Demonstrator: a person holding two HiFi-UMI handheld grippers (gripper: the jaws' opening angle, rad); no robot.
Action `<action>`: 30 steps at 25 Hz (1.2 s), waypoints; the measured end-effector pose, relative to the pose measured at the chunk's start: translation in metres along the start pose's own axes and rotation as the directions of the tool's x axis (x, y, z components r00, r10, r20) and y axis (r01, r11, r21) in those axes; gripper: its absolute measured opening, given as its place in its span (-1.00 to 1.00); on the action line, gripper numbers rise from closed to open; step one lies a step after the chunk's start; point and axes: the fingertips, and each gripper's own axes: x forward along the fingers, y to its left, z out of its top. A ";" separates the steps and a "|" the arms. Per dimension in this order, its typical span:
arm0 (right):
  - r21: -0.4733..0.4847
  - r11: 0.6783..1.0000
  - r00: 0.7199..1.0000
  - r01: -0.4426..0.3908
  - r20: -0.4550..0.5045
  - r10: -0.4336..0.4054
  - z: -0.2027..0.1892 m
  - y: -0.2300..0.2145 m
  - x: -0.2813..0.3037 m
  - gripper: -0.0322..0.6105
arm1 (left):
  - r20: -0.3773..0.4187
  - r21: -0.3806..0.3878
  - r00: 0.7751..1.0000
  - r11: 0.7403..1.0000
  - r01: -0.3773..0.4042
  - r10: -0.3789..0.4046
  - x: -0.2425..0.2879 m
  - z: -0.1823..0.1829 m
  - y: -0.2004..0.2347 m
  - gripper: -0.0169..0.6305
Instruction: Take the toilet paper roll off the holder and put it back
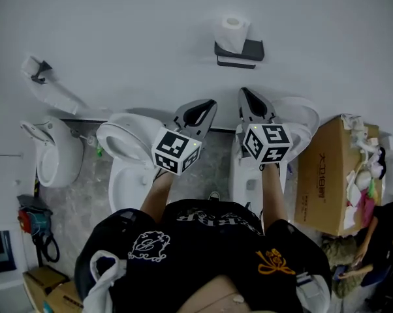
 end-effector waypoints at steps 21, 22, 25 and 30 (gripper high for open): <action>-0.114 0.992 0.998 -0.057 0.005 0.057 0.047 -0.056 0.108 -0.64 | -0.050 0.025 0.995 0.996 -0.084 0.086 0.030 0.000 0.025 -0.87; -0.121 0.991 0.999 -0.055 -0.006 0.054 0.047 -0.058 0.114 -0.58 | -0.050 0.027 0.995 0.996 -0.080 0.082 0.033 0.001 0.028 -0.87; -0.132 0.990 0.999 -0.043 -0.031 0.039 0.047 -0.062 0.130 -0.42 | -0.052 0.029 0.996 0.997 -0.067 0.068 0.039 0.002 0.039 -0.87; -0.129 0.992 0.998 0.011 -0.053 -0.018 0.049 -0.074 0.156 -0.13 | -0.060 0.042 0.997 0.998 -0.038 0.041 0.047 0.006 0.059 -0.87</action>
